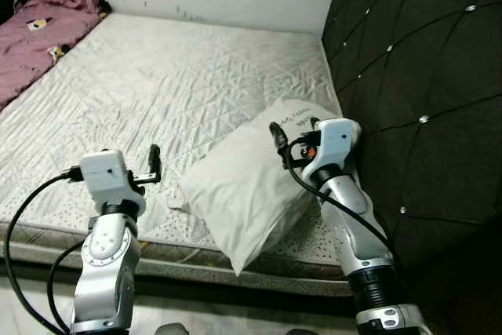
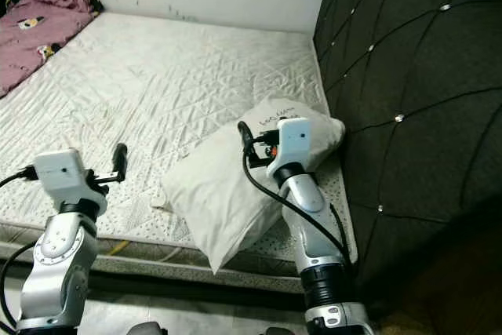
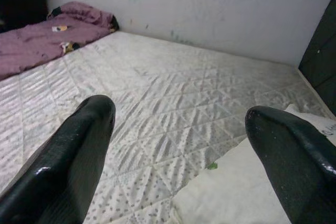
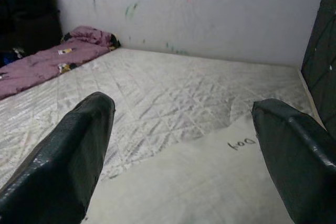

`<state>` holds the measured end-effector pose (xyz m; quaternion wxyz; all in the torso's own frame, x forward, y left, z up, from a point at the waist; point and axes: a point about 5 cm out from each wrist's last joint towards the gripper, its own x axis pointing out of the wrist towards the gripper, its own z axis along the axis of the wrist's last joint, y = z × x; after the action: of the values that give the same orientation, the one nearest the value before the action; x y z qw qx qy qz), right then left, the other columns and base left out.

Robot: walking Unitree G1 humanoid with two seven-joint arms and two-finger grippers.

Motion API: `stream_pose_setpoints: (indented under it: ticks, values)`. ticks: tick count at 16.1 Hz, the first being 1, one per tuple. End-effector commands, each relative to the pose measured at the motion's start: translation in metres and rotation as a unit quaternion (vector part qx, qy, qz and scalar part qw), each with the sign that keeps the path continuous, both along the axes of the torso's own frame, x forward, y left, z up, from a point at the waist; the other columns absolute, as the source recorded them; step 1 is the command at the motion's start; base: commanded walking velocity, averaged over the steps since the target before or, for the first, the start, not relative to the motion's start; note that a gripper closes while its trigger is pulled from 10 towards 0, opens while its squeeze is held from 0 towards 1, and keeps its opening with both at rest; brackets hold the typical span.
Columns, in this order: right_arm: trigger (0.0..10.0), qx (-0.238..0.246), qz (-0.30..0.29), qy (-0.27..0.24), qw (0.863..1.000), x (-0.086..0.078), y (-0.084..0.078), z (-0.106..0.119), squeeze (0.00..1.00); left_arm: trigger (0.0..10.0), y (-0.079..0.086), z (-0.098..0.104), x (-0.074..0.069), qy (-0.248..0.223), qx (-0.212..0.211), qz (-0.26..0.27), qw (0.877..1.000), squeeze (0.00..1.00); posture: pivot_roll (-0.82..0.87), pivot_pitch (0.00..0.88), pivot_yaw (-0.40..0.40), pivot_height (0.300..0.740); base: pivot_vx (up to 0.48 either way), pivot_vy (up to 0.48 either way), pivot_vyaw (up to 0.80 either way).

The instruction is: Clean up the room

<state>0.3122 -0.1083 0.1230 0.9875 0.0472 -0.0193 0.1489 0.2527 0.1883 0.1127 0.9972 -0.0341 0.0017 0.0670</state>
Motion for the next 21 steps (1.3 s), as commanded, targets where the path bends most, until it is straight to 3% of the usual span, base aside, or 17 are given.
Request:
stream_pose_setpoints:
  ticks: [1, 7, 13, 21]
  values:
    - [10.0, 0.003, -0.009, 0.001, 1.0, -0.0001, -0.0039, 0.0014, 0.0, 10.0, -0.0014, 0.0031, -0.0006, -0.002, -0.002, -0.006, 1.0, 0.0, -0.04, 0.027, -0.044, 0.74, 0.0, 0.0, 0.0]
    - [10.0, 0.007, -0.012, 0.009, 1.0, -0.0012, -0.0046, 0.0005, 0.0, 10.0, -0.0056, 0.0027, -0.001, 0.003, -0.005, -0.025, 1.0, 0.0, -0.04, 0.029, -0.043, 0.736, 0.0, 0.0, 0.0]
    - [10.0, 0.003, -0.01, 0.013, 1.0, -0.0006, -0.0045, -0.0003, 0.0, 10.0, -0.0076, 0.0038, -0.0002, 0.001, -0.004, -0.028, 1.0, 0.0, -0.03, 0.024, -0.048, 0.673, 0.0, 0.0, 0.0]
    - [10.0, -0.005, -0.006, 0.018, 1.0, 0.0, -0.0037, -0.0032, 0.0, 10.0, -0.0095, 0.0034, 0.0014, 0.0, -0.006, -0.03, 1.0, 0.0, -0.03, 0.008, -0.056, 0.673, 0.0, 0.0, 0.0]
